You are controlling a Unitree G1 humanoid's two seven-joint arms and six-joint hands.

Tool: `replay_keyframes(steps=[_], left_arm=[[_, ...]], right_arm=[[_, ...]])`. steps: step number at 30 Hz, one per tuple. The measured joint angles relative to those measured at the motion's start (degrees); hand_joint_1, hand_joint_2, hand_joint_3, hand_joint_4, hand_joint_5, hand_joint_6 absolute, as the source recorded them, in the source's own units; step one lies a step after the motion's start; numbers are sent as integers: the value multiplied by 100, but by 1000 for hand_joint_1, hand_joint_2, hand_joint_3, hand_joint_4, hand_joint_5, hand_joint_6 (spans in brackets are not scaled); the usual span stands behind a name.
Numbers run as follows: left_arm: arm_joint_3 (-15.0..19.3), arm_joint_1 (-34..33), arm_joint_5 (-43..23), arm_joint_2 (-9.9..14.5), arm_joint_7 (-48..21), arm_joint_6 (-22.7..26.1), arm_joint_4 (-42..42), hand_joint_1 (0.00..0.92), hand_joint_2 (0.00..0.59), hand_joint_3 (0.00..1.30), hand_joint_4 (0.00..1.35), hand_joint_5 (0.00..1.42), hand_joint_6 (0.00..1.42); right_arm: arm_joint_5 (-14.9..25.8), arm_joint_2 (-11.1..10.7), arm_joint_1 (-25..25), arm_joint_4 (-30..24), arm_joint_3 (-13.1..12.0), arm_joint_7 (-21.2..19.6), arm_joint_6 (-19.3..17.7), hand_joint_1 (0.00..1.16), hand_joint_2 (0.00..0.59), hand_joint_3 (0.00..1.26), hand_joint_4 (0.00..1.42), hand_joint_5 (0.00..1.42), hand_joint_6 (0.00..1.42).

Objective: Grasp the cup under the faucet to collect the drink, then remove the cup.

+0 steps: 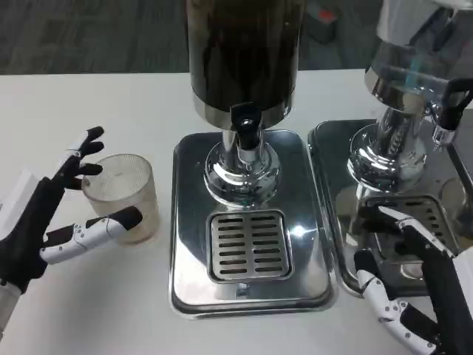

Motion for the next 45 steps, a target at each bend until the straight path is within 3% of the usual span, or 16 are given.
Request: replay_keyframes(steps=[10, 26, 35, 45], left_arm=[[-60, -109, -137, 22, 8, 35, 233, 212, 18, 77, 102, 258, 344], [-25, 24, -69, 31, 572, -959, 317, 213, 19, 76, 108, 266, 356], [-25, 20, 41, 59, 645, -1005, 432, 208, 10, 35, 48, 218, 314], [-268, -133, 64, 116, 384, -754, 596, 204, 4, 0, 0, 167, 275]], right_arm=[[-14, 18, 141, -6, 2, -1, 0, 467, 413, 347, 374, 288, 381], [68, 7, 103, -15, -37, 0, 0, 472, 412, 348, 376, 288, 382], [107, 3, 102, -2, -64, 0, 0, 474, 412, 360, 376, 297, 393], [109, 3, 129, -2, -91, 0, 0, 474, 412, 361, 376, 299, 395]])
